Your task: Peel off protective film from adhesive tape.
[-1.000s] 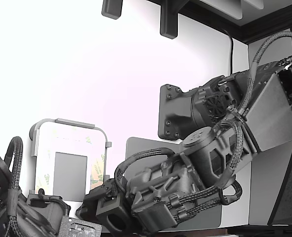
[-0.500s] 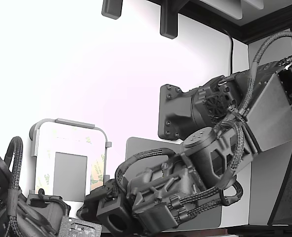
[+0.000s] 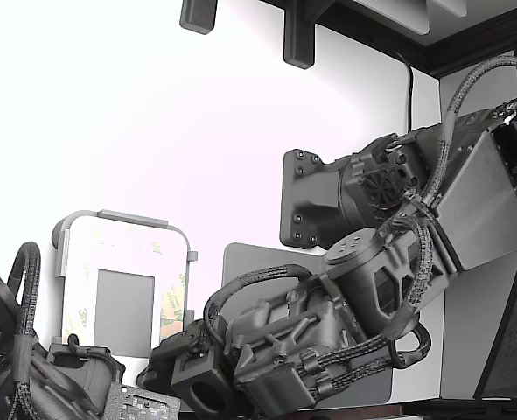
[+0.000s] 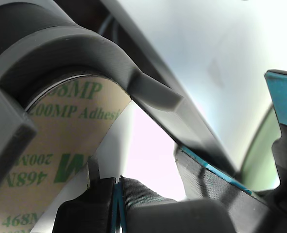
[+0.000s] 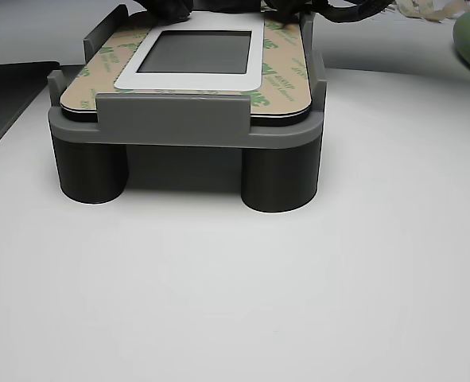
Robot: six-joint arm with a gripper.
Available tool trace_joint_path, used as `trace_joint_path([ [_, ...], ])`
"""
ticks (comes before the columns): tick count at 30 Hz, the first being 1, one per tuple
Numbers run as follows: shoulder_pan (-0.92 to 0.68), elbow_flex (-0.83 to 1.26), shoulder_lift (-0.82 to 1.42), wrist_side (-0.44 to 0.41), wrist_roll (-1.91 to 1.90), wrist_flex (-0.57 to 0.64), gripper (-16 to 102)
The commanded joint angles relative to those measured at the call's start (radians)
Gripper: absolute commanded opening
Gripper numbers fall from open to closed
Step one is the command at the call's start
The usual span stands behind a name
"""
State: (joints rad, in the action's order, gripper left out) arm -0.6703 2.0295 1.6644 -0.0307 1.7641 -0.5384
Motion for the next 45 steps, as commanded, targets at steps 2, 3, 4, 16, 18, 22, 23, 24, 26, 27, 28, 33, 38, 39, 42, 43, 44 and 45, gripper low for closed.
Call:
trace_joint_path([
  [2,0.005,-0.032,0.02,0.0,0.002,0.003,-11],
  [3,0.005,-0.032,0.02,0.0,0.002,0.003,-11],
  [4,0.005,-0.032,0.02,0.0,0.002,0.003,-11],
  [16,0.005,-0.026,0.025,-0.005,0.003,0.003,-11],
  [18,0.005,-0.026,0.026,-0.005,0.005,0.003,-11],
  [22,0.005,-0.035,0.026,-0.006,0.005,-0.006,-11],
  [23,0.005,-0.037,0.026,-0.006,0.005,-0.006,-11],
  [24,0.005,-0.037,0.026,-0.006,0.005,-0.006,-11],
  [26,0.005,-0.037,0.026,-0.006,0.003,-0.006,-11],
  [27,0.005,-0.037,0.026,-0.006,0.003,-0.006,-11],
  [28,0.005,-0.038,0.026,-0.006,0.003,-0.006,-11],
  [33,0.005,-0.041,0.026,-0.006,0.003,-0.009,-11],
  [38,0.005,-0.043,0.026,-0.006,0.002,-0.009,-11],
  [39,0.005,-0.043,0.026,-0.006,0.002,-0.009,-11],
  [42,0.005,-0.041,0.026,-0.006,0.0,-0.008,-11],
  [43,0.005,-0.041,0.026,-0.006,0.0,-0.008,-11],
  [44,0.005,-0.041,0.026,-0.006,0.0,-0.008,-11],
  [45,0.005,-0.043,0.026,-0.006,0.0,-0.009,-11],
])
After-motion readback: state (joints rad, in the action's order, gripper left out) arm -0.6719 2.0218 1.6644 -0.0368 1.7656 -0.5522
